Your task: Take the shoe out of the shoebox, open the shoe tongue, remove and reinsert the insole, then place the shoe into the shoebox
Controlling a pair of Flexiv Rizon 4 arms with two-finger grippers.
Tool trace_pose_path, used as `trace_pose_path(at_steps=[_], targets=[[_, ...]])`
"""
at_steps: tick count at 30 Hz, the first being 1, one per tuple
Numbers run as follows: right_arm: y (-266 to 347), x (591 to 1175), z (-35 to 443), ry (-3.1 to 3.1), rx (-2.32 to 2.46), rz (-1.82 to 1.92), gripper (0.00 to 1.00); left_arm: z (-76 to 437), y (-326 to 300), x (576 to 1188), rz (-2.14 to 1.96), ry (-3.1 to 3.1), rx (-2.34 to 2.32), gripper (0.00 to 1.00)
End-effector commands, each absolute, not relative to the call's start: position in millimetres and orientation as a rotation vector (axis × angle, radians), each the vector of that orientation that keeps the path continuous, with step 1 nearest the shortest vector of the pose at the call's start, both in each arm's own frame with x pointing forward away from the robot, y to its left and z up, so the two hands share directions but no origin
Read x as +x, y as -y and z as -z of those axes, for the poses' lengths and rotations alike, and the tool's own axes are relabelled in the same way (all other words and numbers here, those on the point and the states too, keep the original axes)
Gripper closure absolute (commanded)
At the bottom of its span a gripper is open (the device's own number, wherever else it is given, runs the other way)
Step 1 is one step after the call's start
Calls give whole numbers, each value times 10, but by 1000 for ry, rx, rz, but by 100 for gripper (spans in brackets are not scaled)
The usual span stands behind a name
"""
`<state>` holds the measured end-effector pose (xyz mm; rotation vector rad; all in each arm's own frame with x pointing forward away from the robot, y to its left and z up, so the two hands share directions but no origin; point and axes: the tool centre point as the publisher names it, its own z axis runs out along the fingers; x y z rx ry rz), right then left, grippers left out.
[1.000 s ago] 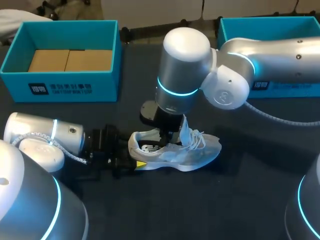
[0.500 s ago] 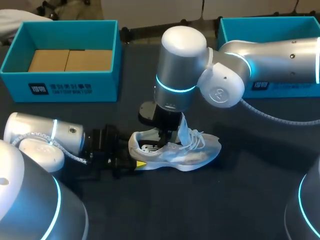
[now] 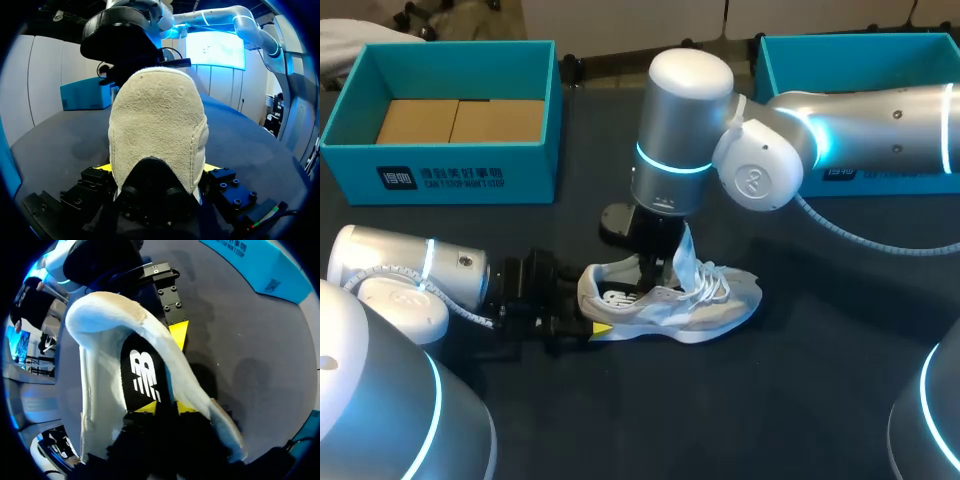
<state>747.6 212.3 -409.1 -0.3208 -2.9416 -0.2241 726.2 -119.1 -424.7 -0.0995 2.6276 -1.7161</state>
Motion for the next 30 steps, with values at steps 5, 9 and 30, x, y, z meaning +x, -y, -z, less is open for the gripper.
trace_pose_path(at_steps=[5, 9, 30], targets=[[-2167, 7229, 4424, 2924, -338, 231, 100, 4257, 1193, 7269, 1711, -2630, -100, 100], [-2110, 7205, 4297, 2944, -352, 219, 100, 4257, 1193, 7269, 1711, -2630, -100, 100], [-1922, 7382, 3600, 3086, -323, 222, 100, 4257, 1193, 7269, 1711, -2630, -100, 100]])
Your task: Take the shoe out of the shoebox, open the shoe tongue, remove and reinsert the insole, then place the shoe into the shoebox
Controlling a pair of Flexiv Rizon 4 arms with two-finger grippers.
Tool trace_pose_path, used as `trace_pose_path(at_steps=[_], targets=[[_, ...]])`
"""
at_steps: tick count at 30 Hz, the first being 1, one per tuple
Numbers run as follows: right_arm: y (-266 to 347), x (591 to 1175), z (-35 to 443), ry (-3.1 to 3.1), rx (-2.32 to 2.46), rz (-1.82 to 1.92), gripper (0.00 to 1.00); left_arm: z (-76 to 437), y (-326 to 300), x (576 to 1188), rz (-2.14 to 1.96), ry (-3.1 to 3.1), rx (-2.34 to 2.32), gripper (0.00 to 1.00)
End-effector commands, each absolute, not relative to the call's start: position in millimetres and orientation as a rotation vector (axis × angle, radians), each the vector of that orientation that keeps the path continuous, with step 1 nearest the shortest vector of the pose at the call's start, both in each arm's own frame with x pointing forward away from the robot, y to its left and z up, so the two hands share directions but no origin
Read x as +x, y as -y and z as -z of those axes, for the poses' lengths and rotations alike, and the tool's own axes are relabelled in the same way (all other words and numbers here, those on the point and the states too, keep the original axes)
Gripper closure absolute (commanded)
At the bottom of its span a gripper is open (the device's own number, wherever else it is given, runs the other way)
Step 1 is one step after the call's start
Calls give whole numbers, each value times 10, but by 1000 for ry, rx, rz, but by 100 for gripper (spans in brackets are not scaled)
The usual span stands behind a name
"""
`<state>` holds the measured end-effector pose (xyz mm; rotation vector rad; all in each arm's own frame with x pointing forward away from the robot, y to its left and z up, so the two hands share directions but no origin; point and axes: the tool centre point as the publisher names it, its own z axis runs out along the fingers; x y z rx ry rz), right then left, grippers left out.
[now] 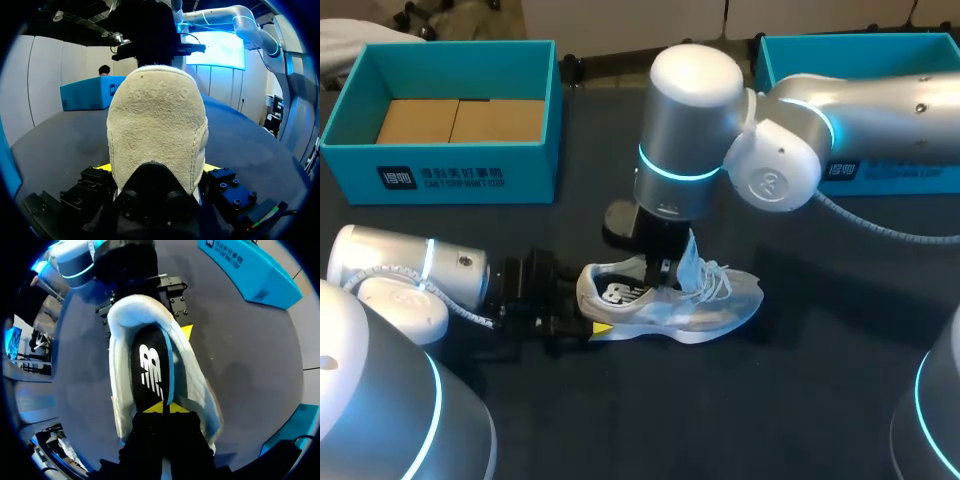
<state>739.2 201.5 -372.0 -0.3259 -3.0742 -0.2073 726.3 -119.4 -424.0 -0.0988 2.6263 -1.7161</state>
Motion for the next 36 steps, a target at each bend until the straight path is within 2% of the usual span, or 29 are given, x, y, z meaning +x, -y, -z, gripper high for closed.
trace_pose_path(at_steps=[1, 22, 36], targets=[[-1911, 7396, 3577, 3088, -319, 221, 100, 4257, 1193, 7269, 1711, -2630, -100, 100], [-1811, 7480, 3256, 3086, -203, 346, 100, 4257, 1193, 7269, 1711, -2630, -100, 100], [-2164, 7475, 3151, 2995, 11, 483, 100, 4257, 1193, 7269, 1711, -2630, -100, 100]])
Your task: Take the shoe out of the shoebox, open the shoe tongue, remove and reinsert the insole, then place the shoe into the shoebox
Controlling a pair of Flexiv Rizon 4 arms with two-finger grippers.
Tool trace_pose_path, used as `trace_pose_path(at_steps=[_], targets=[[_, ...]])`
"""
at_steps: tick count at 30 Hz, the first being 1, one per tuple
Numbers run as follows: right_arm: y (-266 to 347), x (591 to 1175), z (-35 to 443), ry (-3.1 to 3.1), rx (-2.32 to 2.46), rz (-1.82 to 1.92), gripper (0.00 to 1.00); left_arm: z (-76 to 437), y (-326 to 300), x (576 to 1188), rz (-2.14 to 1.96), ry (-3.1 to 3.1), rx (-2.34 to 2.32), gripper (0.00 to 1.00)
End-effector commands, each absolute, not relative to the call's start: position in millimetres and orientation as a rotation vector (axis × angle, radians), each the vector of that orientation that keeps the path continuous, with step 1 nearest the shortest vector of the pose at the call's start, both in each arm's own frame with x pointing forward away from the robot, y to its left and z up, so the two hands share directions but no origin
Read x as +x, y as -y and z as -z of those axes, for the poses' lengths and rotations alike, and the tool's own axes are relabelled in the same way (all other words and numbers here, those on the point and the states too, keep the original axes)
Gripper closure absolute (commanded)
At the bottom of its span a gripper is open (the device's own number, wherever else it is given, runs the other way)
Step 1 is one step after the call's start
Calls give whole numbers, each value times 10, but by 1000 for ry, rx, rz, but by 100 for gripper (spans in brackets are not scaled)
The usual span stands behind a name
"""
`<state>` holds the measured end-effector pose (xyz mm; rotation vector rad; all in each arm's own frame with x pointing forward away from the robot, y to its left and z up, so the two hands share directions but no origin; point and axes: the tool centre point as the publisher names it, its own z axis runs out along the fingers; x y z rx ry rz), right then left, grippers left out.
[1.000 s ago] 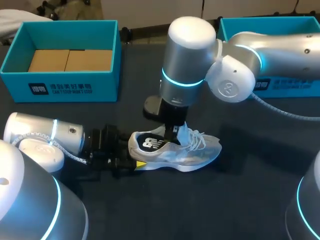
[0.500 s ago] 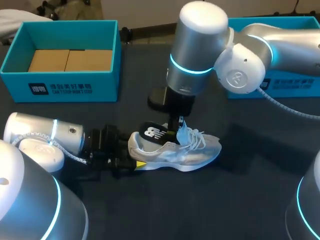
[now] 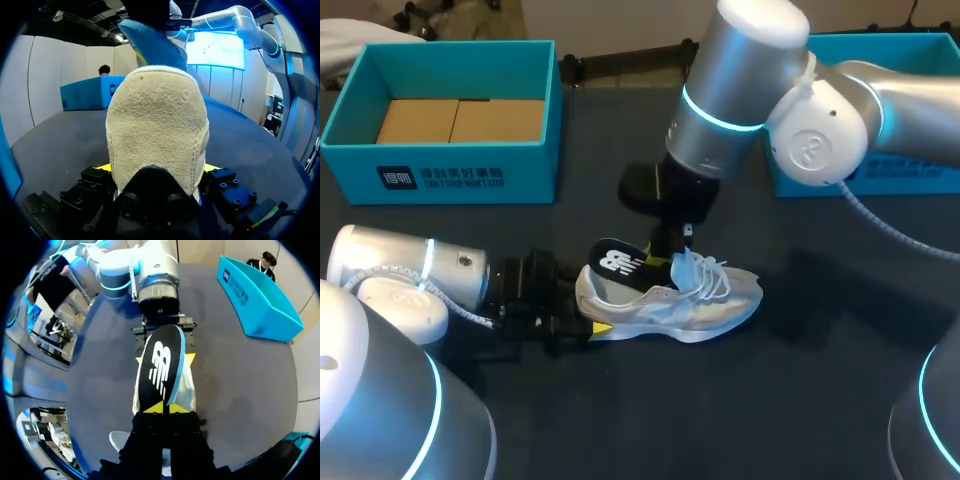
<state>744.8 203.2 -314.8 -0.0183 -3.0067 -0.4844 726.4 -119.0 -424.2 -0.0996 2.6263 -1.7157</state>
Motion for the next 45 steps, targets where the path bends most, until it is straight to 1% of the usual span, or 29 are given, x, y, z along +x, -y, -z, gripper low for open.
trace_pose_path(at_steps=[1, 8, 15, 16, 17, 20, 21, 22, 23, 25, 27, 29, 32, 40, 41, 45], targets=[[-2211, 7487, 3147, 2990, 19, 488, 100, 4257, 1193, 7269, 1711, -2630, -100, 100], [-2444, 7564, 3186, 2956, 58, 494, 100, 4257, 1193, 7269, 1711, -2630, -100, 100], [-2514, 7563, 3222, 2880, -3, 570, 100, 4257, 1193, 7269, 1711, -2630, -100, 100], [-2502, 7559, 3226, 2865, -22, 588, 73, 4257, 1193, 7269, 1711, -2630, -100, 100], [-2491, 7557, 3227, 2859, -25, 591, 56, 4257, 1193, 7269, 1711, -2630, -100, 100], [-2453, 7544, 3205, 2828, -29, 634, 50, 4257, 1193, 7269, 1711, -2630, -100, 100], [-2448, 7544, 3201, 2820, -26, 640, 43, 4257, 1193, 7269, 1711, -2630, -100, 100], [-2435, 7543, 3184, 2805, -20, 645, 31, 4257, 1193, 7269, 1711, -2630, -100, 100], [-2428, 7544, 3177, 2795, -18, 645, 30, 4257, 1193, 7269, 1711, -2630, -100, 100], [-2411, 7558, 3154, 2756, 7, 644, 17, 4257, 1193, 7269, 1711, -2630, -100, 100], [-2404, 7572, 3150, 2732, 16, 602, 12, 4257, 1193, 7269, 1711, -2630, -100, 100], [-2392, 7589, 3151, 2686, 45, 588, 2, 4257, 1193, 7269, 1711, -2630, -100, 100], [-2353, 7605, 3170, 2647, 55, 566, 0, 4257, 1193, 7269, 1711, -2630, -100, 100], [-2268, 7641, 3279, 2554, 58, 591, 0, 4257, 1193, 7269, 1711, -2630, -100, 100], [-2260, 7640, 3300, 2543, 54, 592, 0, 4257, 1193, 7269, 1711, -2630, -100, 100], [-2259, 7614, 3331, 2501, 47, 656, 7, 4257, 1193, 7269, 1711, -2630, -100, 100]])
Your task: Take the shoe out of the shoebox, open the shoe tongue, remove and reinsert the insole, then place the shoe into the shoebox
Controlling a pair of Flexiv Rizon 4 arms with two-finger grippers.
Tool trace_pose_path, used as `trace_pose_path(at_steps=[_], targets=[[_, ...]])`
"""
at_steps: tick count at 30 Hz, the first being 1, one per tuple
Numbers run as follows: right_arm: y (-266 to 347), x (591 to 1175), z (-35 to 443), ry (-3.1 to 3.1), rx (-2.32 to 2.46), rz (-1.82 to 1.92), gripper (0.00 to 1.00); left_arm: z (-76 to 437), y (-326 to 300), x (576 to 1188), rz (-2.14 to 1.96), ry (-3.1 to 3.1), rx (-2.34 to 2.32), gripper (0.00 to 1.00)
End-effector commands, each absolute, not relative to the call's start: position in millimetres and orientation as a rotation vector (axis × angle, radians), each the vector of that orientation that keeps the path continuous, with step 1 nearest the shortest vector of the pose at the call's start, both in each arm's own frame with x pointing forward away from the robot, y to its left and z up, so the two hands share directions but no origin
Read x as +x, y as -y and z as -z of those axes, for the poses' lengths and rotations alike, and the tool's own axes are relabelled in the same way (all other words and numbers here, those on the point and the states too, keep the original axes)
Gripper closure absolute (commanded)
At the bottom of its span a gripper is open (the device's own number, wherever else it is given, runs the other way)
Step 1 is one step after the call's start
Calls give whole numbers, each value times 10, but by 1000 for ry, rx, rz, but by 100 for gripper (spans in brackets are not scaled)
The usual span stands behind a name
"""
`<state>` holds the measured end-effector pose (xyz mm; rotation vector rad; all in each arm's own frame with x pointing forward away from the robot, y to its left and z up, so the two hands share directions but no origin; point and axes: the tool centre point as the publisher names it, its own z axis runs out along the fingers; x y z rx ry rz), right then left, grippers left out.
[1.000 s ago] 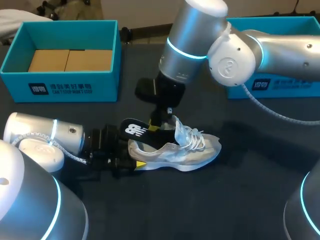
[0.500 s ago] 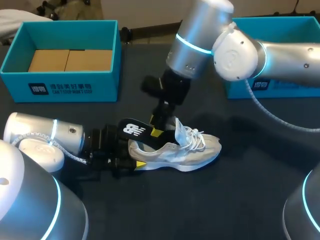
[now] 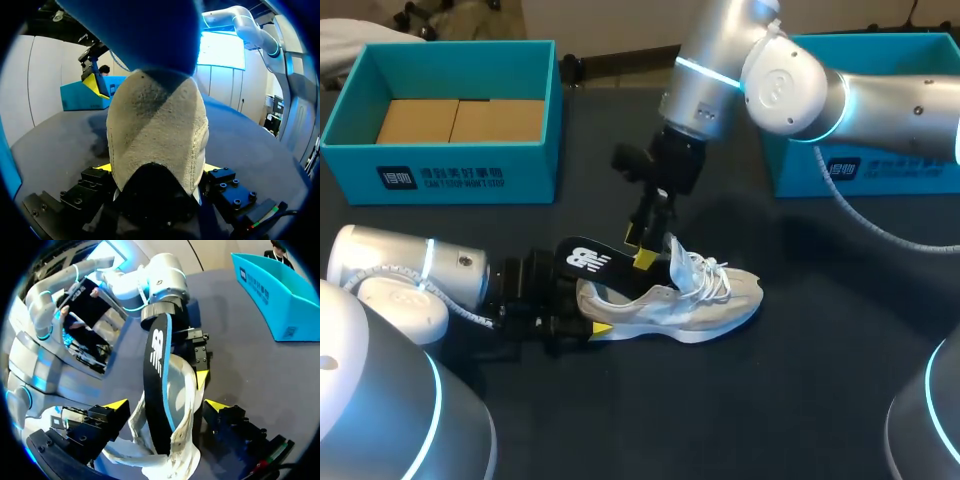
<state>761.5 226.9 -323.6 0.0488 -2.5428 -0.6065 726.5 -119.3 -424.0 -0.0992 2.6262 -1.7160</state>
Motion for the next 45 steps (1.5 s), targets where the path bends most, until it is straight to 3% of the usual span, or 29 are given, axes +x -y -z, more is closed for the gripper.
trace_pose_path(at_steps=[1, 20, 23, 32, 40, 41, 44, 45], targets=[[-2257, 7605, 3330, 2497, 46, 661, 8, 4257, 1193, 7269, 1711, -2630, -100, 100], [-2369, 7489, 3167, 2379, 66, 645, 14, 4257, 1193, 7269, 1711, -2630, -100, 100], [-2399, 7440, 3157, 2350, 79, 621, 20, 4257, 1193, 7269, 1711, -2630, -100, 100], [-2457, 7372, 3188, 2344, 96, 617, 16, 4257, 1193, 7269, 1711, -2630, -100, 100], [-2497, 7261, 3256, 2321, 74, 654, 26, 4257, 1193, 7269, 1711, -2630, -100, 100], [-2509, 7248, 3256, 2321, 72, 656, 29, 4257, 1193, 7269, 1711, -2630, -100, 100], [-2533, 7240, 3246, 2322, 68, 660, 51, 4257, 1193, 7269, 1711, -2630, -100, 100], [-2544, 7238, 3239, 2324, 67, 663, 51, 4257, 1193, 7269, 1711, -2630, -100, 100]])
